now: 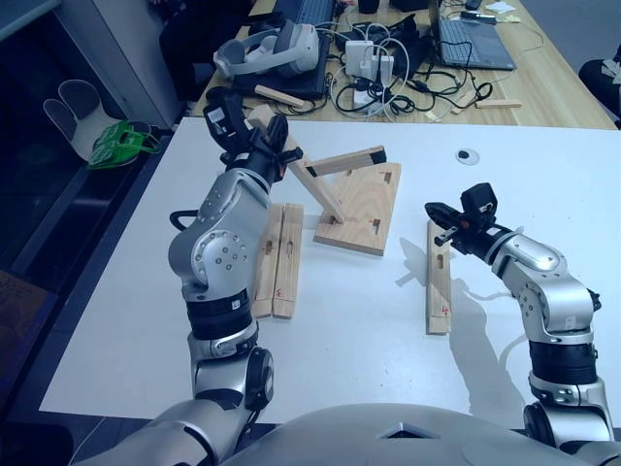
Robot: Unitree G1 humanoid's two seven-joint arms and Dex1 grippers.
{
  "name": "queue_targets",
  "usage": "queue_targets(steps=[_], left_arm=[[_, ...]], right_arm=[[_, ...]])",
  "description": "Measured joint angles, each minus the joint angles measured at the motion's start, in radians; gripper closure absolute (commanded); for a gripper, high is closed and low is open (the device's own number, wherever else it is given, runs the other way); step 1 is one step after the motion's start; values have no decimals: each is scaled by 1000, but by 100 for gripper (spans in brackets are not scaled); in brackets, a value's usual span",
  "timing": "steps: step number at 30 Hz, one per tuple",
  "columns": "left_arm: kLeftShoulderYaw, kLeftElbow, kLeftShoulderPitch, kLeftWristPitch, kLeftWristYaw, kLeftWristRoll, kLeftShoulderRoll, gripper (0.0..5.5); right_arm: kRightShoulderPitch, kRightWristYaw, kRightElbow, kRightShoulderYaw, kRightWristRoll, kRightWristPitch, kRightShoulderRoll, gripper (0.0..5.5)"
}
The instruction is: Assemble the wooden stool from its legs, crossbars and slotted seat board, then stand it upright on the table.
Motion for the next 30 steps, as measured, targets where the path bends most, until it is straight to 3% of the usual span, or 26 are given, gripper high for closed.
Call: queue_targets(steps=[16, 22, 30], left_arm=[[-91, -55, 45, 6, -103, 130, 41, 448], [-196, -62, 98, -59, -133, 226, 30, 448], [-223, -45, 156, -178, -185, 285, -1, 448]], right_arm=[[0, -21, 2, -16, 80, 53, -4, 550], [-4, -24, 5, -15, 89, 53, -4, 550], [-8, -38, 21, -30, 129, 53, 7, 550]])
